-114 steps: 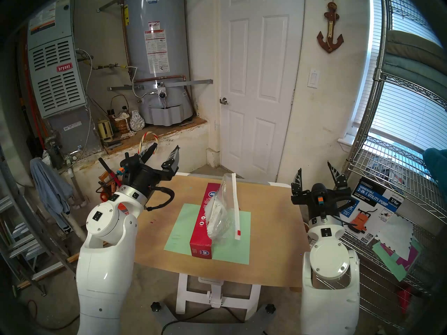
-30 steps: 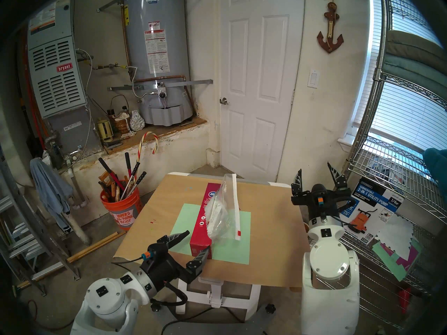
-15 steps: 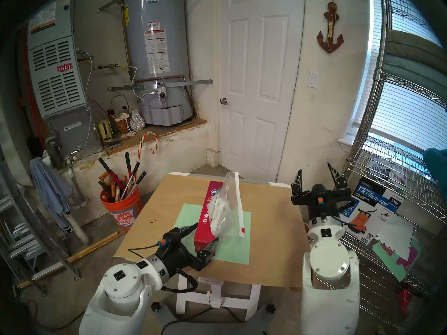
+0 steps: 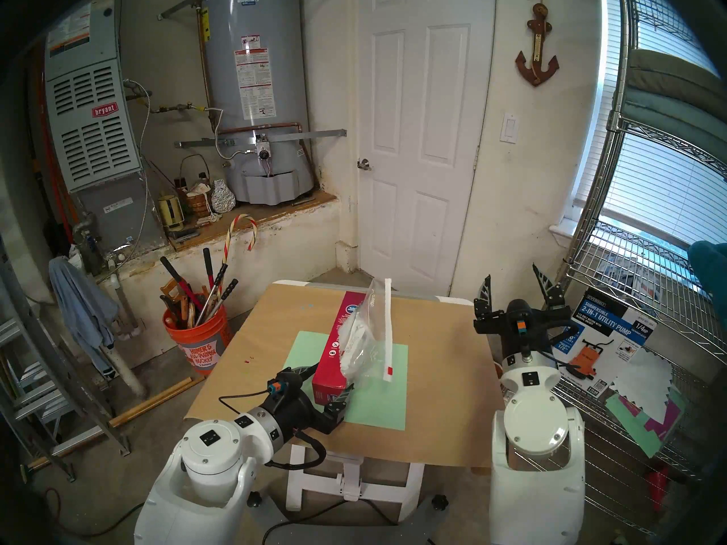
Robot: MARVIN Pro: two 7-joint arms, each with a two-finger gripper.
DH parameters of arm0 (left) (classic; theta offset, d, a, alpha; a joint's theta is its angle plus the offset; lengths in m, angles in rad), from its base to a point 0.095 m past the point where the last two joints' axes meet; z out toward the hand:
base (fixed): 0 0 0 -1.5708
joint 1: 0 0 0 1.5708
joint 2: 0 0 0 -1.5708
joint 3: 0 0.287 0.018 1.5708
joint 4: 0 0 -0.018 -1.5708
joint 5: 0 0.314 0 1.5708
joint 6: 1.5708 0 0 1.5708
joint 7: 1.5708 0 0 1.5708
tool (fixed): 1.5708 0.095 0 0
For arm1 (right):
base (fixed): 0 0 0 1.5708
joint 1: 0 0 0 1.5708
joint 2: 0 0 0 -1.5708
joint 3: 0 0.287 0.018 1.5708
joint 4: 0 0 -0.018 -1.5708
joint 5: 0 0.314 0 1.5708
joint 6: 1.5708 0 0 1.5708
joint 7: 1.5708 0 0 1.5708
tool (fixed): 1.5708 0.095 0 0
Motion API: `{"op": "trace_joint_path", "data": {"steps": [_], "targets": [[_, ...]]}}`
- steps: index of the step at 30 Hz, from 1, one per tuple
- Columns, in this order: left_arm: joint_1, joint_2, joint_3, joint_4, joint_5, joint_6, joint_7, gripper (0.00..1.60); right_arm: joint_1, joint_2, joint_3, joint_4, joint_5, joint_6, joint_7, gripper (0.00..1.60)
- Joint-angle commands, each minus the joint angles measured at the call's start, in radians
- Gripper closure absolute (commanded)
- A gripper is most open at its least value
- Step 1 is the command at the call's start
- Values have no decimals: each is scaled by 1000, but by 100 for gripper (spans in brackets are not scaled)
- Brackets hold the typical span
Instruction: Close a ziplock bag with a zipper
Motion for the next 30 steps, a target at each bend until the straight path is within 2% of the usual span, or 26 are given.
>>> {"op": "trace_joint_path", "data": {"steps": [1, 10, 12, 13, 14, 15, 22, 27, 29, 30], "targets": [[-31, -8, -6, 22, -25, -69, 16, 0, 5, 1, -3, -26, -2, 0, -1, 0], [-96, -5, -15, 114, -53, -192, -5, 0, 6, 1, -3, -25, -2, -1, -1, 0], [-106, -8, -20, 133, -66, -204, -11, 65, 6, 1, -3, -25, -2, -1, -1, 0], [-112, -8, -21, 142, -68, -211, -15, 117, 6, 1, -3, -25, -2, -1, -1, 0], [-119, -5, -23, 152, -68, -216, -20, 129, 6, 1, -3, -25, -2, -1, -1, 0], [-124, -6, -26, 161, -73, -225, -23, 160, 6, 1, -3, -25, -2, -1, -1, 0], [-149, 3, -67, 189, -118, -257, -66, 160, 6, 1, -3, -25, -2, -1, -1, 0], [-171, 53, -124, 167, -127, -266, -102, 160, 6, 2, -3, -23, -1, -3, -1, 0], [-188, 55, -158, 155, -151, -269, -110, 160, 7, 2, -3, -22, -1, -3, -2, 0], [-199, 80, -168, 149, -154, -274, -137, 160, 7, 2, -3, -21, -1, -3, -2, 0]]}}
